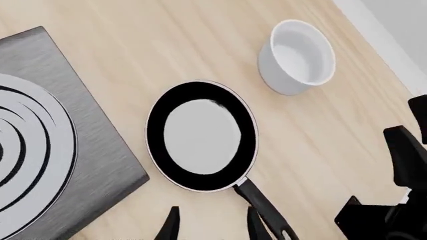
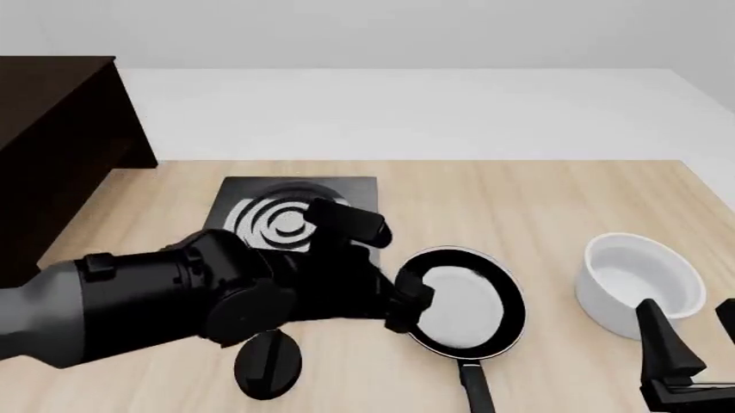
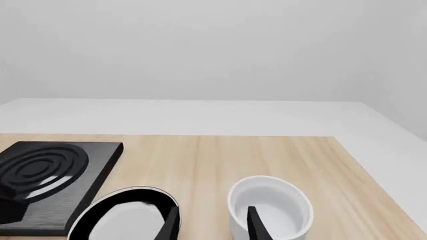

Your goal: Put the frying pan under the cabinet shelf.

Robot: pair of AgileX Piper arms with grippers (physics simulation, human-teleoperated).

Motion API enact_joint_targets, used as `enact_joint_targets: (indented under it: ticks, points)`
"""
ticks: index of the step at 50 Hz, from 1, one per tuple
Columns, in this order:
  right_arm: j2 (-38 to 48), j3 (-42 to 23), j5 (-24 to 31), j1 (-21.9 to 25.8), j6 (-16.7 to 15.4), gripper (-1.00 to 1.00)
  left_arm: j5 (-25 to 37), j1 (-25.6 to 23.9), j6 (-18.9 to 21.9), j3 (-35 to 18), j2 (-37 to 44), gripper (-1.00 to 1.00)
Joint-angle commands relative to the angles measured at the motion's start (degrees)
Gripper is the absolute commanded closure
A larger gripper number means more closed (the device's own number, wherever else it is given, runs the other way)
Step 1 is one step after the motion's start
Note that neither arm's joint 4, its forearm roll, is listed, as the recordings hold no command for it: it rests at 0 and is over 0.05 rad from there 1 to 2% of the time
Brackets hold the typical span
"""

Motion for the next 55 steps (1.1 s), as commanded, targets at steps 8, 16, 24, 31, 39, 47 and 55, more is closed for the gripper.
enact_joint_targets:
  ticks: [8,16,24,31,39,47,55]
  points:
    - [0.0,0.0,0.0,0.0,0.0,-1.0,-4.6,-5.2,-3.8,2.2,2.8,-1.0]
    - [0.0,0.0,0.0,0.0,0.0,-1.0,-9.0,-8.8,-7.4,4.2,3.2,-1.0]
    - [0.0,0.0,0.0,0.0,0.0,-1.0,-11.4,-11.3,-11.4,5.0,4.2,-1.0]
    - [0.0,0.0,0.0,0.0,0.0,-1.0,-13.8,-12.1,-12.8,5.5,4.7,-1.0]
    - [0.0,0.0,0.0,0.0,0.0,-1.0,-15.8,-12.2,-14.4,5.9,6.2,-1.0]
    - [0.0,0.0,0.0,0.0,0.0,-1.0,-17.9,-11.6,-16.2,6.4,9.5,-1.0]
    - [0.0,0.0,0.0,0.0,0.0,-1.0,-19.5,-12.8,-18.1,6.4,11.4,-1.0]
